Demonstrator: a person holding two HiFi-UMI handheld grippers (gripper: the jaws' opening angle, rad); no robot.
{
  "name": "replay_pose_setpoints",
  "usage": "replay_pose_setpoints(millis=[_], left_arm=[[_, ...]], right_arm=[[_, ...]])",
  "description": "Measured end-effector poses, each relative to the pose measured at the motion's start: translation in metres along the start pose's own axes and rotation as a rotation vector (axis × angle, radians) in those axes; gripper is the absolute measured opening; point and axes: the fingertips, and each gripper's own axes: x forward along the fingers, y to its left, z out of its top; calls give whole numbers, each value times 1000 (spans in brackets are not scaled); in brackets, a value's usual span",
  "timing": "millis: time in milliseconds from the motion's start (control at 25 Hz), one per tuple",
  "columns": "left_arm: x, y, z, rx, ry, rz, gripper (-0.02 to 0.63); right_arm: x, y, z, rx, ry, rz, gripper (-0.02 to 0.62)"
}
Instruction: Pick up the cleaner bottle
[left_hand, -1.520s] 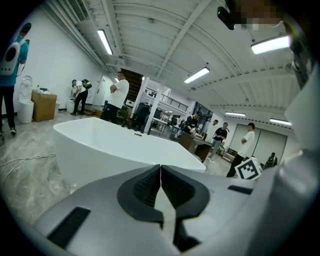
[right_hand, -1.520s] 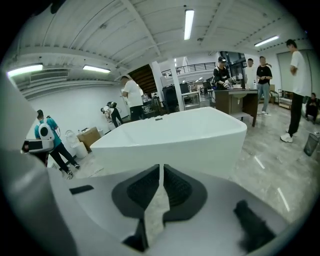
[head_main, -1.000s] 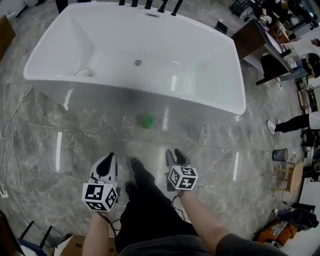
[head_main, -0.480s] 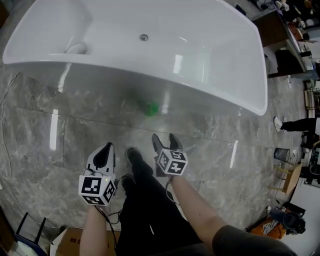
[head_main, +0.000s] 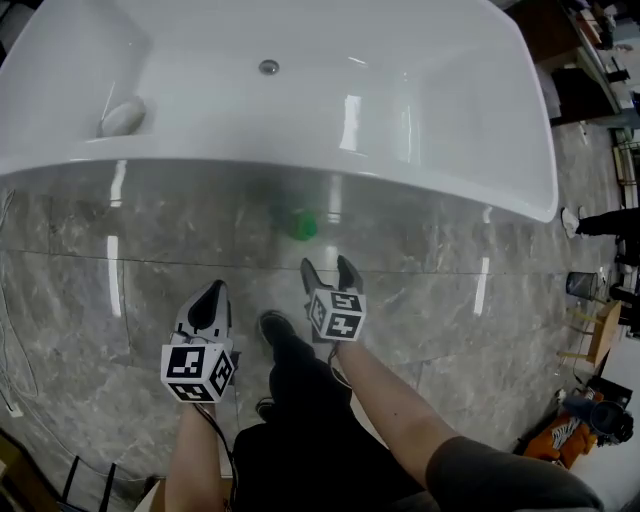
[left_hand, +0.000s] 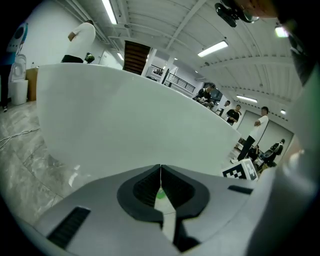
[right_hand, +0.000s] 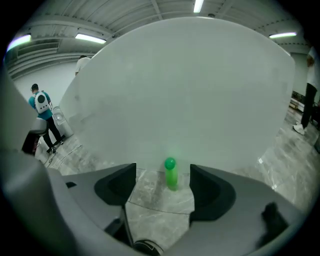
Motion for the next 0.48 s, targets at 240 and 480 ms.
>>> replay_pose_setpoints(millis=[240, 480], left_arm=[[42, 19, -32, 67, -7, -46, 14], [72, 64, -62, 33, -73, 7, 14]], right_arm=[[50, -14, -38, -91, -17, 13, 318], [96, -27, -79, -149, -36, 13, 318]])
